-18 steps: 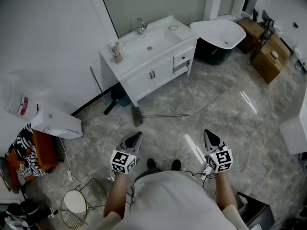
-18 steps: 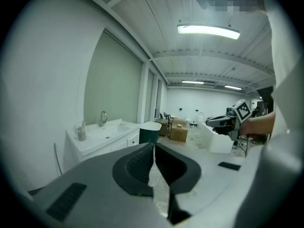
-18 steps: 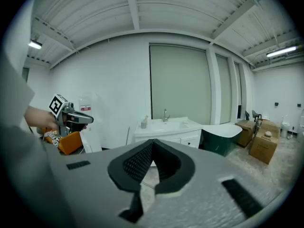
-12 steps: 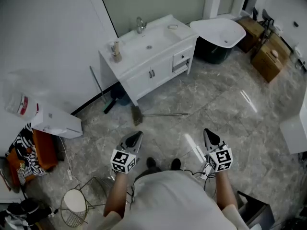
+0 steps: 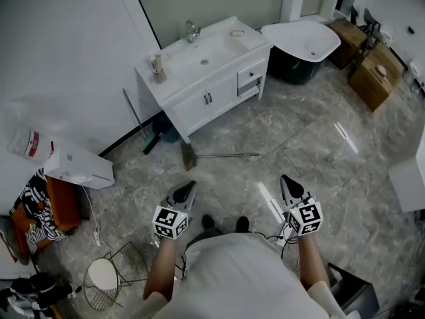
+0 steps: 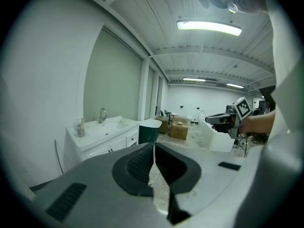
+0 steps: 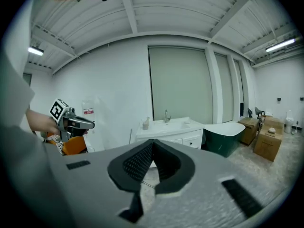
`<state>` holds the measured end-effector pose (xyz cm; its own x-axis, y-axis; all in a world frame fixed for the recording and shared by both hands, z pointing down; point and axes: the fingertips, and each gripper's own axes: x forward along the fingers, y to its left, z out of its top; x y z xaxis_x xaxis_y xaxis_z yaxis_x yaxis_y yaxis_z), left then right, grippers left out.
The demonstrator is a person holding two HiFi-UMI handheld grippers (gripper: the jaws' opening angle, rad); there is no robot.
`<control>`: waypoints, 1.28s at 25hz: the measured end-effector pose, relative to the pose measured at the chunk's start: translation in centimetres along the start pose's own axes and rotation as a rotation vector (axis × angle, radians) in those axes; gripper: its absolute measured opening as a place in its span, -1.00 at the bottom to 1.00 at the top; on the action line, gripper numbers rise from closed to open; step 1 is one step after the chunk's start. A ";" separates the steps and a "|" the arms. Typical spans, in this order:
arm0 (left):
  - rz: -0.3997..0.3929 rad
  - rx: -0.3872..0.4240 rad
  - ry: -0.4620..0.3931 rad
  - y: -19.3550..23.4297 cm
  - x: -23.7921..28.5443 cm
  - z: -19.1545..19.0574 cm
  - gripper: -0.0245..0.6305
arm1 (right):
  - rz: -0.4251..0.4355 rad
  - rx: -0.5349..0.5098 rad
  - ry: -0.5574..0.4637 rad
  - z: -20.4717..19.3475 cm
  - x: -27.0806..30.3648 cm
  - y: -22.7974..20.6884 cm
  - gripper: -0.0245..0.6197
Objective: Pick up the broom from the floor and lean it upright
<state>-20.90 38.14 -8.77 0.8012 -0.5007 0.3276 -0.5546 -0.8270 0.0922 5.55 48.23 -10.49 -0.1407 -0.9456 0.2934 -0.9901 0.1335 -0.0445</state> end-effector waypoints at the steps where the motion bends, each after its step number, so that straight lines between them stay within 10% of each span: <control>1: 0.005 -0.002 0.003 -0.2 0.1 -0.1 -0.88 | 0.003 0.001 0.000 -0.2 -0.2 -0.3 -0.92; 17: 0.043 -0.035 0.025 -1.8 2.5 -1.6 -0.88 | 0.015 0.023 0.047 -2.6 0.4 -3.9 -0.92; 32: -0.087 0.038 0.031 5.2 12.3 1.6 -0.88 | -0.103 0.046 0.101 -1.5 7.8 -7.2 -0.90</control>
<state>-13.53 27.31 -5.74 0.8385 -0.4187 0.3489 -0.4734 -0.8766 0.0858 11.53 40.36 -6.41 -0.0403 -0.9187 0.3928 -0.9984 0.0215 -0.0523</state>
